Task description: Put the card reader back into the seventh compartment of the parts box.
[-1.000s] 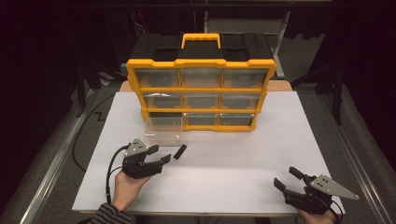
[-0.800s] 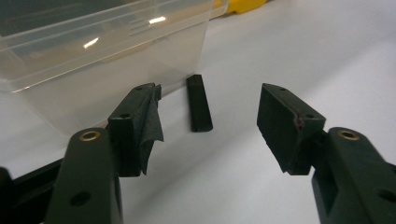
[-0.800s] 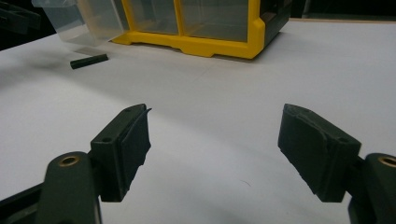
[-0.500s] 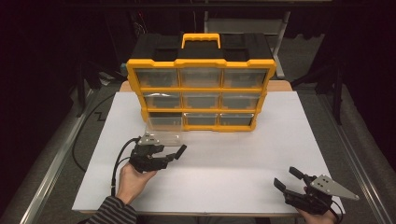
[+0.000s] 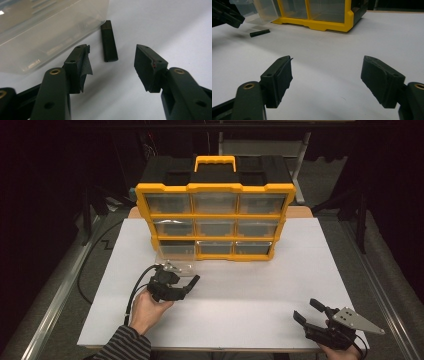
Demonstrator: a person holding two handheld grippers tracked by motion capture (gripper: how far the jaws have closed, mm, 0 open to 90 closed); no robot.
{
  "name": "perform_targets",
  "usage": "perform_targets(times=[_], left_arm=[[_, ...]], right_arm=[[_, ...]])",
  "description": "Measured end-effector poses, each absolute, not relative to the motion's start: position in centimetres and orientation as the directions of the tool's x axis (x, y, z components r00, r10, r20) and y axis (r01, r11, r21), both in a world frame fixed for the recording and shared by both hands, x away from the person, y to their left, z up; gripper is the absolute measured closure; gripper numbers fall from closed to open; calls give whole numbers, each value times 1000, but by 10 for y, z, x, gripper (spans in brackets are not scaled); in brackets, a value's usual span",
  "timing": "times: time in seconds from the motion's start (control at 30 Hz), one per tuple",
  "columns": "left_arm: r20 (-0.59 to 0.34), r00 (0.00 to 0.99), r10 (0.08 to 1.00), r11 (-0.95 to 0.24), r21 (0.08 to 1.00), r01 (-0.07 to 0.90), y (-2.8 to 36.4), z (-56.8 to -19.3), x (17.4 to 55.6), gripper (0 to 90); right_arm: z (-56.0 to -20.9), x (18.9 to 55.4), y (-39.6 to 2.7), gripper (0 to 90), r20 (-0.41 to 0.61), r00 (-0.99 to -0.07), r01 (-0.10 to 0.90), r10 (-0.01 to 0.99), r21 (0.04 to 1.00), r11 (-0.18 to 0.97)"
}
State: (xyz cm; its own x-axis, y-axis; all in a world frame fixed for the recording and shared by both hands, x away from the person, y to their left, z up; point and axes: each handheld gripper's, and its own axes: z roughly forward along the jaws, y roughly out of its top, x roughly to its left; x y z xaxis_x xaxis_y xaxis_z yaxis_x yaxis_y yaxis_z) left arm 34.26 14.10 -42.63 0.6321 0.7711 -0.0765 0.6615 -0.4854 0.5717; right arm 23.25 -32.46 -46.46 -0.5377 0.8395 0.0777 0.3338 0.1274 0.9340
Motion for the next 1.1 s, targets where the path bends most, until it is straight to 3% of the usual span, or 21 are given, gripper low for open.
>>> perform_targets(times=[1.1], left_arm=[[-76,592,802,-482,503,717,120,-451,362,504]], right_arm=[[-465,232,-325,254,83,-535,340,841,932,124]])
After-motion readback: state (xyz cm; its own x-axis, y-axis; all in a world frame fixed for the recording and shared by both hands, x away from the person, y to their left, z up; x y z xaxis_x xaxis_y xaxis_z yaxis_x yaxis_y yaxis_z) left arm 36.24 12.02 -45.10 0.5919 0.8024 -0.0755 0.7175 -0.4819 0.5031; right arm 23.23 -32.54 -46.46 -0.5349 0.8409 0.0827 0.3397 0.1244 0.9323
